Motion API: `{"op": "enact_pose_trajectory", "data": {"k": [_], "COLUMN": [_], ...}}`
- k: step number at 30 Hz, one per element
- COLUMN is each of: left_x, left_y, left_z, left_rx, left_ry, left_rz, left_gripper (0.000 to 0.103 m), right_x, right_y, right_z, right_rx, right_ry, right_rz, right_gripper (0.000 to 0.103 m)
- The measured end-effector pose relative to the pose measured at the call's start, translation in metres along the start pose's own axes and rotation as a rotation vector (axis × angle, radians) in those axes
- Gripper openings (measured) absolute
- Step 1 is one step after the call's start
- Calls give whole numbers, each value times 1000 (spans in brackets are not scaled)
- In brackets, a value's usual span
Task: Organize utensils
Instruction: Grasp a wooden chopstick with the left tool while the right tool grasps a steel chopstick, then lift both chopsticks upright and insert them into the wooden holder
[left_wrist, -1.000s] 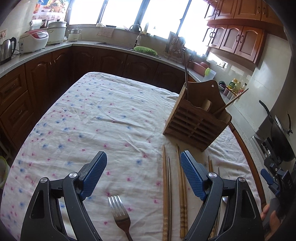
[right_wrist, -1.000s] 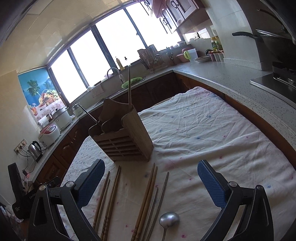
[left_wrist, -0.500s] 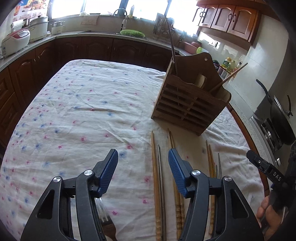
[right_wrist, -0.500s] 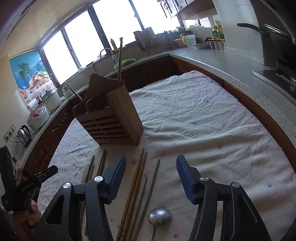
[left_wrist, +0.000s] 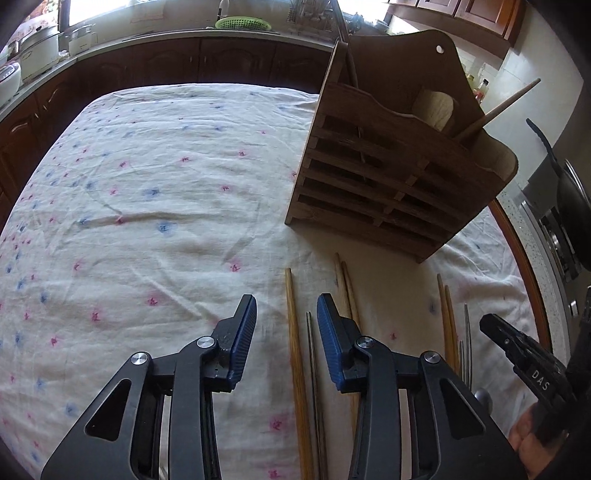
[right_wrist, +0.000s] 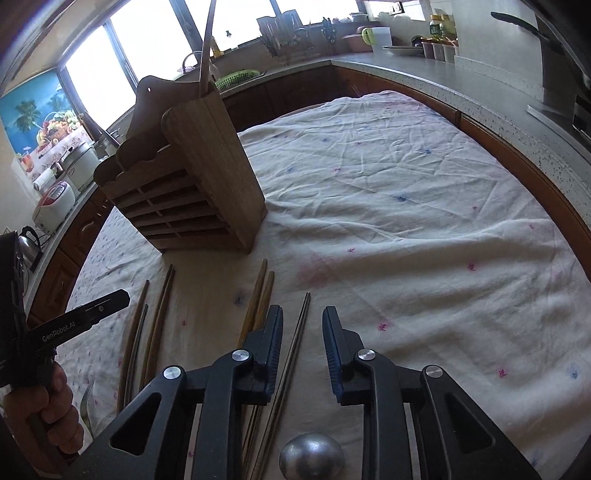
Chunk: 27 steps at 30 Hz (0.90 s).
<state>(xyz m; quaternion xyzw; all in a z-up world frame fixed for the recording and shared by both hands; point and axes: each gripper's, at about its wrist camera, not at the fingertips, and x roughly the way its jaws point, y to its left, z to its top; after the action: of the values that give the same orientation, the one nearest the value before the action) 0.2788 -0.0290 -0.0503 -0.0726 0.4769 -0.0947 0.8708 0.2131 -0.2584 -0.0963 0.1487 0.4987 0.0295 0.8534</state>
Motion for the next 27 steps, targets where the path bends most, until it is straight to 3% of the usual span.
{"op": "enact_pose_trajectory", "data": {"k": [4, 8, 15, 21, 27], "left_x": [18, 20, 24, 14, -37], "left_y": [-1, -9, -25, -12, 9], "left_z": [5, 5, 6, 8, 0], "left_rx": [13, 52, 131, 86, 17], "left_ry": [37, 22, -1, -9, -91], "left_rz": [23, 55, 124, 81, 0], "left_gripper": [25, 24, 6, 4, 4], "right_x": [13, 23, 23, 15, -24], "right_y": [4, 15, 23, 12, 17], "right_z": [3, 2, -4, 3, 12], "right_rx": [-16, -88, -147, -38, -4], "right_ry": [34, 52, 17, 23, -52], "right_rz": [-27, -73, -138, -38, 61], "right_gripper": [20, 19, 8, 4, 4]}}
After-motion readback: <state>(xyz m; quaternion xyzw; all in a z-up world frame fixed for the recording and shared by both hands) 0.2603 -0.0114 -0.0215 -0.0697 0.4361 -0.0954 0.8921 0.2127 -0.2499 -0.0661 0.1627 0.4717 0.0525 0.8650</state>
